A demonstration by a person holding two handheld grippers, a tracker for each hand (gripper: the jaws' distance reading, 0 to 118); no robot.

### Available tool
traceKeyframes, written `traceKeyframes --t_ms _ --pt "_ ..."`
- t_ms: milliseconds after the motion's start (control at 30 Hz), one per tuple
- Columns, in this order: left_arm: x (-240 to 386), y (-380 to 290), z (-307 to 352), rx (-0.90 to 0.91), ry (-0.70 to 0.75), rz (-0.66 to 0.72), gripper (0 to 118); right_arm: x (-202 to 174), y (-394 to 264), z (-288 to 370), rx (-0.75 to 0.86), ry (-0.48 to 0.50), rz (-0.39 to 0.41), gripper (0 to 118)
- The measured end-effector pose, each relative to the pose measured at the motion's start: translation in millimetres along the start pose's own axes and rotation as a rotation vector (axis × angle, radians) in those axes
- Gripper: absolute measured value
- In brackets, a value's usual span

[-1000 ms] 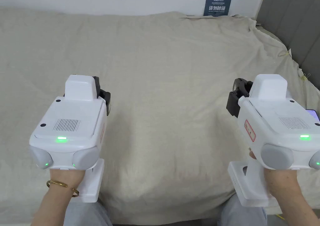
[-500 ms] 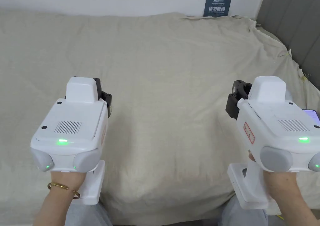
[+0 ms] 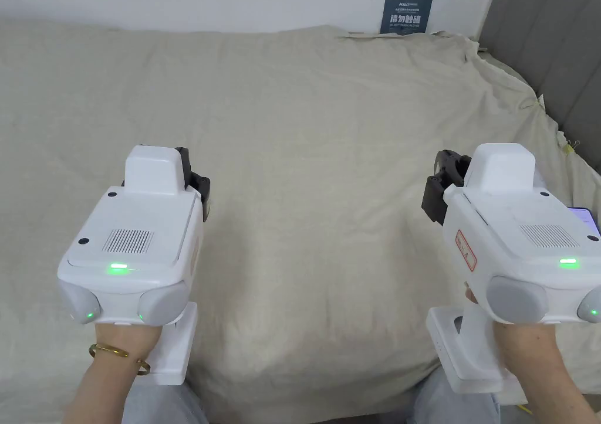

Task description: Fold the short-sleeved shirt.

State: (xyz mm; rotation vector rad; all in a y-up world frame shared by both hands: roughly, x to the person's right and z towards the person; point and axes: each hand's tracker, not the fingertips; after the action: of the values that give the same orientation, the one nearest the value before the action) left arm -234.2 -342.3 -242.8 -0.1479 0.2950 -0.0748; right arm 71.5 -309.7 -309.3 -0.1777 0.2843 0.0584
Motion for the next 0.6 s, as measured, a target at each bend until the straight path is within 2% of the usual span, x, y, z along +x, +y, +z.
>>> traceKeyframes --t_ms 200,233,267,300,333,367,467,533,600 --pt "-0.6 1.6 1.0 0.006 -0.003 0.019 0 -6.2 2.8 4.5 -0.002 0.004 -0.001 0" --pt "-1.3 2.2 2.2 0.008 -0.006 0.039 8 -6.5 4.6 6.5 -0.007 0.020 -0.021 2" --pt "-2.1 3.4 3.6 0.002 -0.012 0.065 28 -5.8 6.8 7.5 -0.022 0.045 -0.042 21" --pt "-3.4 4.3 4.6 -0.012 -0.011 0.091 56 -5.4 9.9 7.9 -0.060 0.059 -0.076 53" --pt "-4.8 5.1 4.9 -0.032 -0.026 0.122 90 0.4 11.5 3.7 -0.104 0.072 -0.106 88" --pt "-6.0 6.4 4.5 -0.061 -0.019 0.147 118 3.3 14.3 0.1 -0.156 0.094 -0.143 117" --pt "-11.7 5.6 13.1 -0.037 -0.008 0.181 118 8.7 19.1 -1.9 -0.207 0.111 -0.200 118" --pt "-11.2 7.7 13.0 -0.072 0.005 0.168 118 10.7 24.1 -5.7 -0.280 0.100 -0.195 118" --pt "-12.9 2.1 14.1 -0.090 0.016 0.160 118 6.7 27.2 -2.9 -0.342 0.131 -0.240 118"
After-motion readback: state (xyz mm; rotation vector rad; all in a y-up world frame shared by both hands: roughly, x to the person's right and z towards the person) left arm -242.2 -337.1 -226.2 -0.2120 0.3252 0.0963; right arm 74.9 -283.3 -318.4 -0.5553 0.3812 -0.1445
